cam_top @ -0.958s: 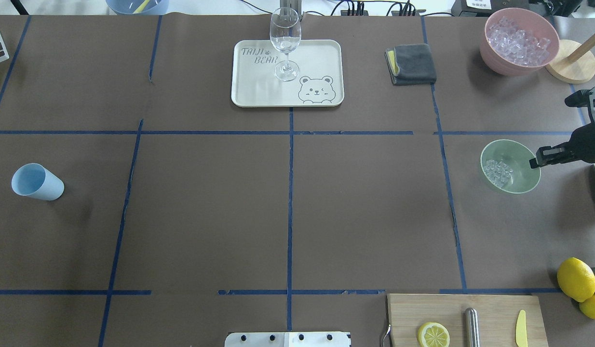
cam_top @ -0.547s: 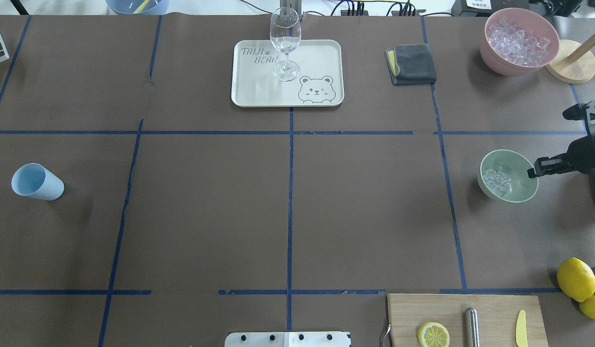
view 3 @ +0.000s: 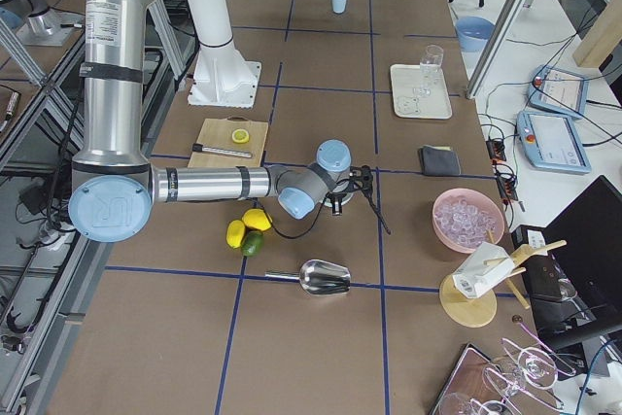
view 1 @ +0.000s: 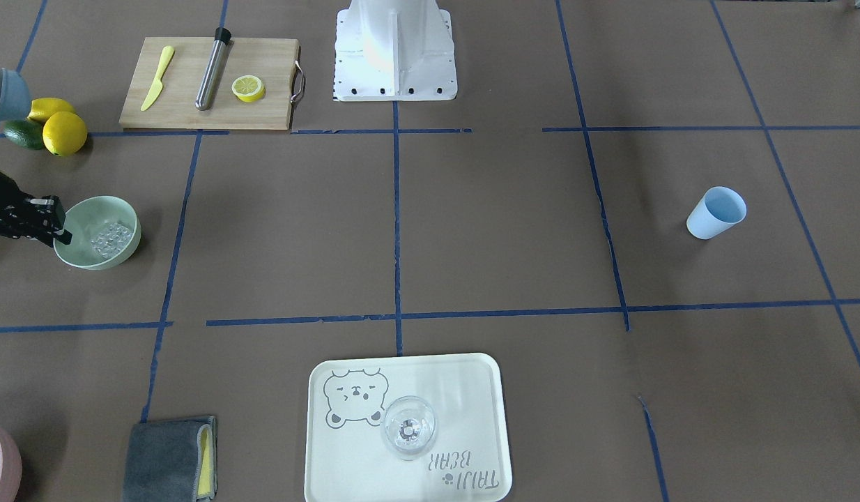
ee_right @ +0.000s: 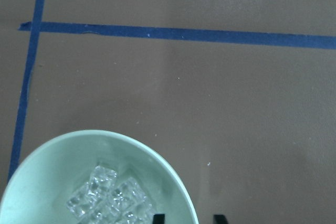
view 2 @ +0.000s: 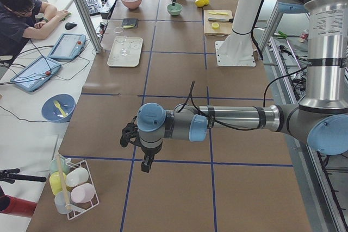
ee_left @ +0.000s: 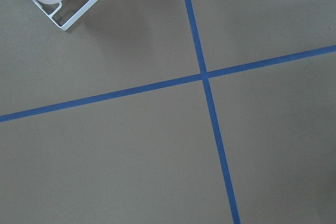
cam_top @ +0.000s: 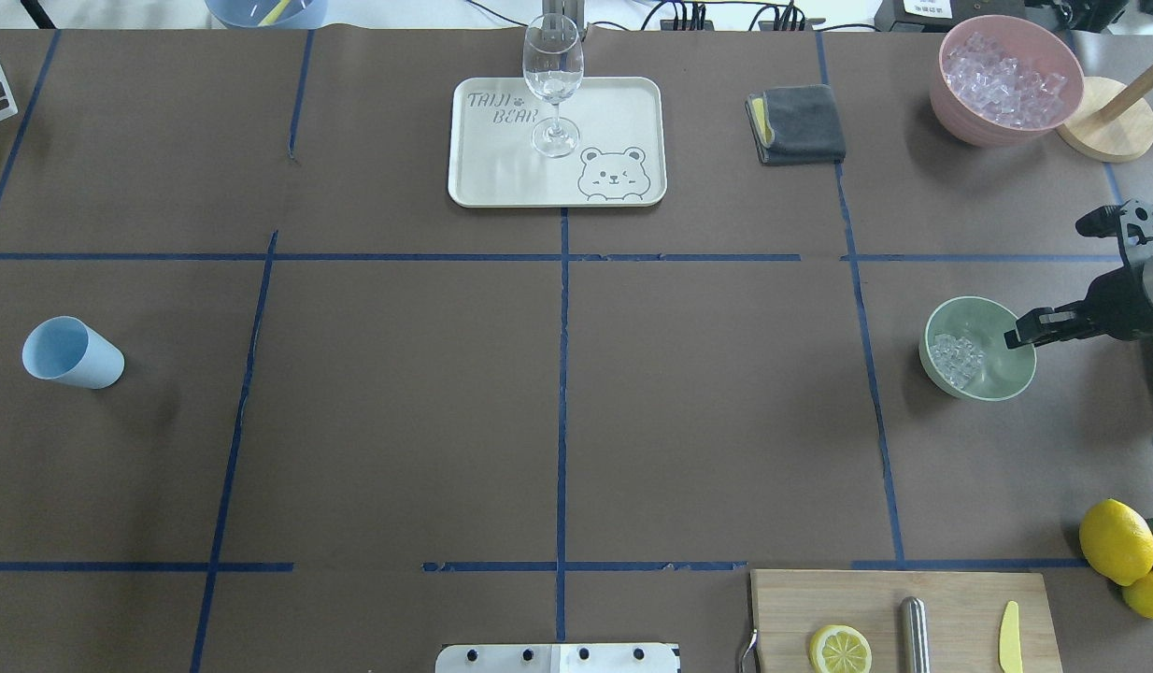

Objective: Pour ice into bowl

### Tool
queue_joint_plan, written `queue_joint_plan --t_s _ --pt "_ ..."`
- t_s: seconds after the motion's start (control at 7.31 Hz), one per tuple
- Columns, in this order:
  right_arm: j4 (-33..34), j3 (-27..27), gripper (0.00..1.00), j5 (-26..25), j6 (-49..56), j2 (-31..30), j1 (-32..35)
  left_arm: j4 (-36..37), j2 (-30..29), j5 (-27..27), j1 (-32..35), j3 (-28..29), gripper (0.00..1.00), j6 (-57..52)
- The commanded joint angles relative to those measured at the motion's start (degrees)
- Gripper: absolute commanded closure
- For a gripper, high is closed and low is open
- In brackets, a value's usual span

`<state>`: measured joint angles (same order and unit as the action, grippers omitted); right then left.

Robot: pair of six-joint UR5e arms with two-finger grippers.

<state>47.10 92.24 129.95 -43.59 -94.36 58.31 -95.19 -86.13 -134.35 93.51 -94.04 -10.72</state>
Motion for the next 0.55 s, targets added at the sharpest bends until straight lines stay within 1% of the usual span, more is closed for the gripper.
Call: queue_joint_plan --t_s 0.0,0.14,0.41 --pt "1.14 0.48 0.0 -0.4 0.61 0.23 1.61 0.0 0.0 -0.03 -0.09 0.0 0.0 0.0" --pt "2.72 0.13 0.0 -0.58 2.26 0.05 2.93 -0.09 0.0 -0.03 -0.09 0.0 0.0 -0.09" --pt "9.99 0.57 0.0 0.39 17.85 -0.65 10.9 -0.97 0.0 -0.12 -0.09 0.17 0.0 0.0"
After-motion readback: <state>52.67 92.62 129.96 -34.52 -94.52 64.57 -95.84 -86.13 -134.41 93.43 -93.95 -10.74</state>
